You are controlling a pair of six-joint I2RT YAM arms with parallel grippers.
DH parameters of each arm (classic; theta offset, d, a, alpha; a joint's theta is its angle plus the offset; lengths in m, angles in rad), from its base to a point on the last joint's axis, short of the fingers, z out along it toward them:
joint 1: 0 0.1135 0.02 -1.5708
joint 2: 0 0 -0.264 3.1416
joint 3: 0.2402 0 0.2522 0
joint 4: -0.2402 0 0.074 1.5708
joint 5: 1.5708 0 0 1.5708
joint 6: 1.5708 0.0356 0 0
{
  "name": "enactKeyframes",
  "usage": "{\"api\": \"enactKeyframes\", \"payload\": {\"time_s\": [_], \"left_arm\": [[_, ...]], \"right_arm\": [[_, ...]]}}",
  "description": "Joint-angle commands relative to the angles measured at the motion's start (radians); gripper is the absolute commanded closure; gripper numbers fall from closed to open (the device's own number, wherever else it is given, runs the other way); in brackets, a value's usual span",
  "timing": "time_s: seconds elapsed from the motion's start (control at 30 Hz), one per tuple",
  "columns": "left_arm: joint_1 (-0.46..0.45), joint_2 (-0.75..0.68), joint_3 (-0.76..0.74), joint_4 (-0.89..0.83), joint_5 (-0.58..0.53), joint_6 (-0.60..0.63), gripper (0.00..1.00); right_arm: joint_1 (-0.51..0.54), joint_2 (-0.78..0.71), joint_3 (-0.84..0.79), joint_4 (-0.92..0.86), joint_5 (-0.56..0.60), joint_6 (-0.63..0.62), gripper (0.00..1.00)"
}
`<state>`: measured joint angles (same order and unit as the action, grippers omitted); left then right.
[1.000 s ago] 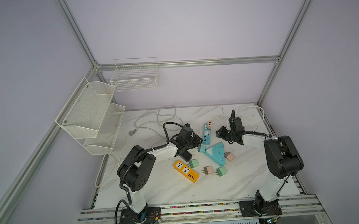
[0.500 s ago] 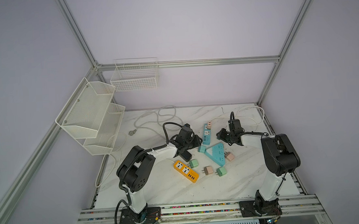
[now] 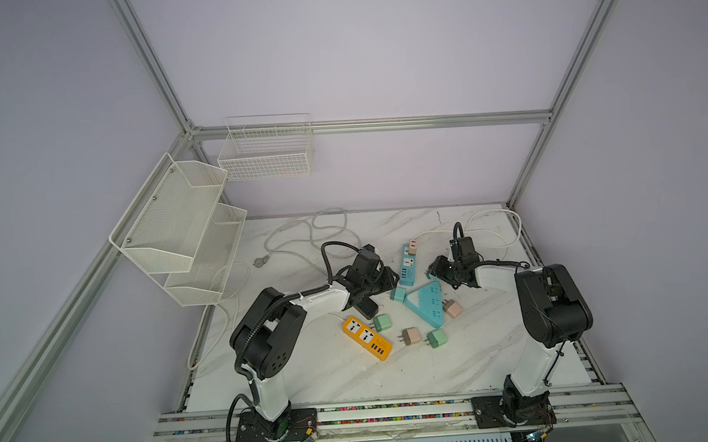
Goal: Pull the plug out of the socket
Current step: 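Pull the mint adapter off the strip and set it down beside it, then move the right gripper over the pink adapter at the strip's cord end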
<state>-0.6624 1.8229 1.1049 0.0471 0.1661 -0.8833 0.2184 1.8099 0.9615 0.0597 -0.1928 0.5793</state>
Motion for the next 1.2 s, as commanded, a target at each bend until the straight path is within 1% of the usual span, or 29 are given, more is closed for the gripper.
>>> {"api": "enactKeyframes", "payload": {"time_s": [0.0, 0.3, 0.47, 0.6, 0.7, 0.97, 1.17], "left_arm": [[0.004, -0.041, 0.008, 0.006, -0.008, 0.035, 0.57], [0.016, -0.024, 0.034, -0.001, 0.001, 0.040, 0.52], [0.026, -0.005, 0.063, -0.008, 0.003, 0.046, 0.50], [0.030, 0.021, 0.092, -0.008, -0.003, 0.045, 0.48], [0.032, 0.041, 0.116, -0.004, -0.013, 0.044, 0.46], [0.033, 0.129, 0.184, 0.026, -0.012, 0.046, 0.45], [0.035, 0.192, 0.225, 0.068, -0.011, 0.035, 0.46]], "right_arm": [[-0.002, -0.046, 0.004, -0.072, 0.061, -0.014, 0.44], [0.008, -0.122, 0.069, -0.210, 0.185, -0.067, 0.24], [0.033, -0.133, 0.149, -0.292, 0.245, -0.103, 0.18], [0.065, -0.128, 0.219, -0.330, 0.274, -0.133, 0.18], [0.096, -0.096, 0.286, -0.350, 0.276, -0.151, 0.17], [0.159, 0.056, 0.463, -0.389, 0.301, -0.168, 0.17], [0.188, 0.163, 0.570, -0.411, 0.314, -0.175, 0.21]]}}
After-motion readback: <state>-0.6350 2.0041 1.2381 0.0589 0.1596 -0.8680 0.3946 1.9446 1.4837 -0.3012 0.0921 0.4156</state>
